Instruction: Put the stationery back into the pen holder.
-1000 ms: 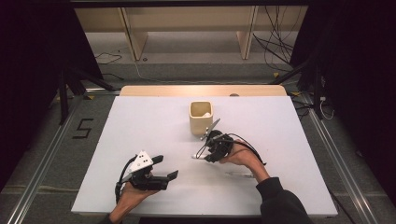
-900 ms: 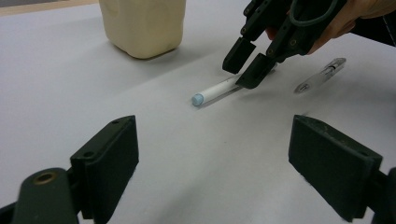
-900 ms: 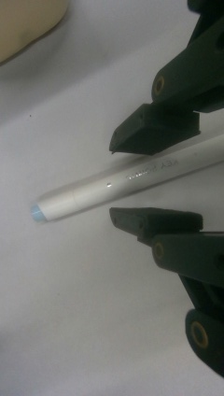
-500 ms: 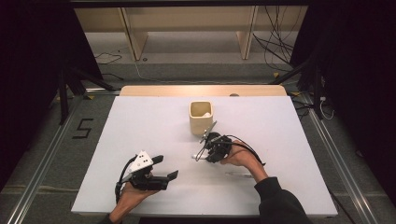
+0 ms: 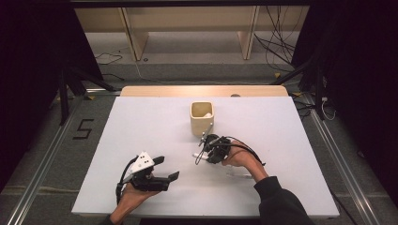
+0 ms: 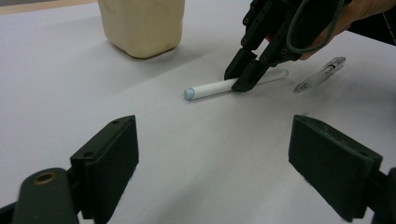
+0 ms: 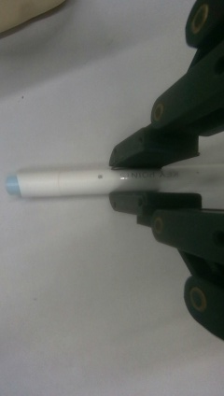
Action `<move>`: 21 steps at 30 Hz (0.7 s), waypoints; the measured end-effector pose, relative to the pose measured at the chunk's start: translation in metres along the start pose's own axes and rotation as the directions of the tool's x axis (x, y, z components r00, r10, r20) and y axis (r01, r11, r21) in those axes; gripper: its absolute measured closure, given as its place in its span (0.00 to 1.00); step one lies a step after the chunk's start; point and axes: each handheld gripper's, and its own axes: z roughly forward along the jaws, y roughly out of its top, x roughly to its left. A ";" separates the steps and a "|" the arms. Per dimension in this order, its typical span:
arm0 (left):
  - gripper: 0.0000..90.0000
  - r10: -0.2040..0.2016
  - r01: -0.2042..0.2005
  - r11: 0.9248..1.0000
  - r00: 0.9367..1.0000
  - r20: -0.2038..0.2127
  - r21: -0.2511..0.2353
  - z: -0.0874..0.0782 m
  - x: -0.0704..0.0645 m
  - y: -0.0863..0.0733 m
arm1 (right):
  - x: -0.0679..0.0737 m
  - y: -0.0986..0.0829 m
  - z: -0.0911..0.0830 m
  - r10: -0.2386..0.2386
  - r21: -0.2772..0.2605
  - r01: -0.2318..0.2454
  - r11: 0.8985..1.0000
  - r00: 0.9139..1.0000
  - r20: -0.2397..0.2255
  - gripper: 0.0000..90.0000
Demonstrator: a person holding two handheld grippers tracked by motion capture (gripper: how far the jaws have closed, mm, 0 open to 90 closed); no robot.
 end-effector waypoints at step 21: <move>0.18 0.003 -0.003 1.000 1.000 -0.004 0.000 0.000 0.001 0.000 | -0.003 0.000 -0.017 0.018 -0.099 -0.016 0.995 1.000 0.018 0.88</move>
